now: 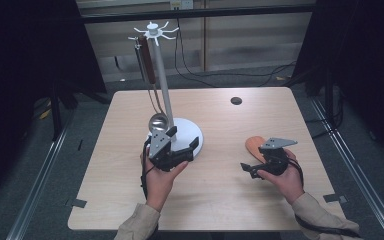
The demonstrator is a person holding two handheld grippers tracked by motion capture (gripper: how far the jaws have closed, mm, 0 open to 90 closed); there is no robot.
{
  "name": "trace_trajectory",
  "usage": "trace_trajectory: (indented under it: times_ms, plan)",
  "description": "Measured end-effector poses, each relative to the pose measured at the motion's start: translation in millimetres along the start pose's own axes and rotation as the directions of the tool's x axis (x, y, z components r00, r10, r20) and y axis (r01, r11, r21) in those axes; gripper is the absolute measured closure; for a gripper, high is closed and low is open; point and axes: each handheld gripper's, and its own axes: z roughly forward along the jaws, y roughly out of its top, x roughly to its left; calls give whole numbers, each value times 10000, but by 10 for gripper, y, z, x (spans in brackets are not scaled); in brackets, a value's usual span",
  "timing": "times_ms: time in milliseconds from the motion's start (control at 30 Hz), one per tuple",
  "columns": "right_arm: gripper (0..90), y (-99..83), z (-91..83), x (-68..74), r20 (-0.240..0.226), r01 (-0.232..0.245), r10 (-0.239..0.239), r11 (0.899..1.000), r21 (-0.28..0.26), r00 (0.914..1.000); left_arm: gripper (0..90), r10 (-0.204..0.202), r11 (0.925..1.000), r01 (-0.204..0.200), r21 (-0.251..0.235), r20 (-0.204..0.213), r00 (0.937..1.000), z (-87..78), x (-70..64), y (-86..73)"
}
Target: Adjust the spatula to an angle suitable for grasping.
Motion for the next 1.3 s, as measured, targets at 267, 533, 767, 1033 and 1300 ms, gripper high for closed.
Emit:
trace_trajectory:
  times_ms: [267, 533, 767, 1033, 1300]
  plan:
    - [171, 4, -15, -92, -41, -247, 247, 9996, -155, 9997, 148, 21, 9990, -43, 445, 501, 9987, 42, -38, -41]
    - [241, -31, -15, -207, 567, -163, 158, 9998, 78, 9983, 130, 72, 9973, -136, 729, 879, 9961, 89, -71, -87]
    - [298, -86, 15, -281, 981, -308, 247, 9976, 616, 9949, 112, -98, 9953, 5, 973, 957, 9954, 99, -68, -103]
    - [355, -146, 5, -348, 1609, -595, 409, 9919, 1124, 9861, 103, 143, 9939, -251, 1071, 1003, 9949, 110, -80, -115]
    - [378, -182, -3, -375, 1890, -656, 358, 9859, 1540, 9813, 96, 230, 9907, -395, 1299, 1263, 9917, 129, -92, -146]
